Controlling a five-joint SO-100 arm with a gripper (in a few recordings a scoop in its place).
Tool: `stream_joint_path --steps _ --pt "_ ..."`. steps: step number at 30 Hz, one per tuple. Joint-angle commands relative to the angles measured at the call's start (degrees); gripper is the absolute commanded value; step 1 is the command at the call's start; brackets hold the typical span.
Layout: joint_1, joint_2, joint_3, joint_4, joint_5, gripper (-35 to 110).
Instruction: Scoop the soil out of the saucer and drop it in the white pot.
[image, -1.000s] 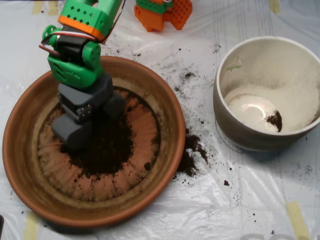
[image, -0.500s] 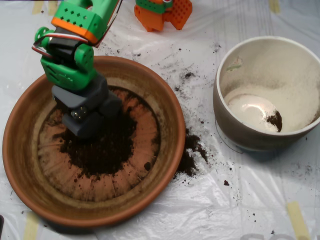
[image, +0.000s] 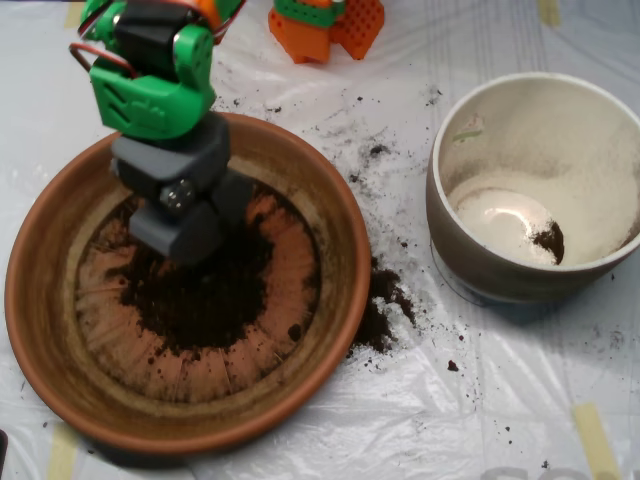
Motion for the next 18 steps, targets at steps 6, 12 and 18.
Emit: stream_joint_path --steps 6,12,18 --pt "-11.9 22.6 3.3 2.4 -2.3 -1" --pt "-21.0 22.9 -5.3 6.9 -5.2 -1" --pt "-29.5 20.0 -12.7 8.9 -7.9 -1"
